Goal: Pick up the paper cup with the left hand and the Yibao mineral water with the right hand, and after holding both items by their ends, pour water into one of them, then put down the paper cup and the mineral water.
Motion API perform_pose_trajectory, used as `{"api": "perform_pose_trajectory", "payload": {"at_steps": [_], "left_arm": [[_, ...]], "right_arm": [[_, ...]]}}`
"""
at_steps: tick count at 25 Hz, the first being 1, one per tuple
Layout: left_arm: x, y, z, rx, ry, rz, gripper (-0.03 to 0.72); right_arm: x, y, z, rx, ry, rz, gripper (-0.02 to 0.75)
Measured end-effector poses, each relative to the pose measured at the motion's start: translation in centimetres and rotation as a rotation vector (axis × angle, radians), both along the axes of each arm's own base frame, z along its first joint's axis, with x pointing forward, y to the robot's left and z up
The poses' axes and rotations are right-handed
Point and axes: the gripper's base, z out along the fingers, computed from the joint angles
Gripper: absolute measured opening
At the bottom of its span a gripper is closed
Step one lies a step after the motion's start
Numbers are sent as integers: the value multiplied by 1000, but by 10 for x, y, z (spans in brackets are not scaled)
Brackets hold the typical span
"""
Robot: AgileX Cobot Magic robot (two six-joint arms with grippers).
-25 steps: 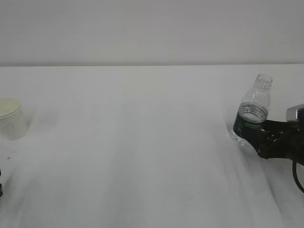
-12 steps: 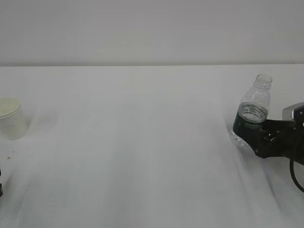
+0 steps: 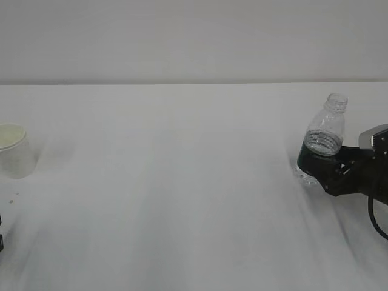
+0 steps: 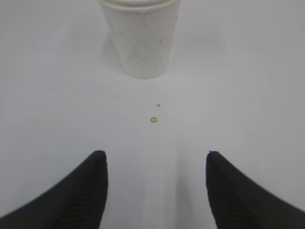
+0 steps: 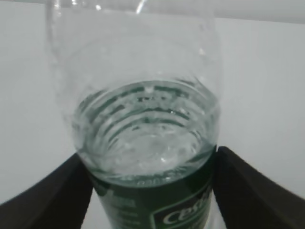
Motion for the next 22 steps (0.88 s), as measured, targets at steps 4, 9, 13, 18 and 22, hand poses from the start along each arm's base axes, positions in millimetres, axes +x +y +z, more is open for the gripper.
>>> {"api": "perform_pose_trajectory", "payload": {"at_steps": [4,9,13,18,22], "left_arm": [[0,0,0,0,0,-2,475],[0,0,0,0,0,-2,475],[0,0,0,0,0,-5,475],[0,-1,0,0,0,-9,475],[0,-1,0,0,0,-9,475]], "right_arm": [[5,1,0,5,-7,21,579],[6,5,-7,16,9,40,580],[6,7,-10,19,14,61,581],[9,7,-10,26,14,74,582],[9,8,-10,28,15,76,582]]}}
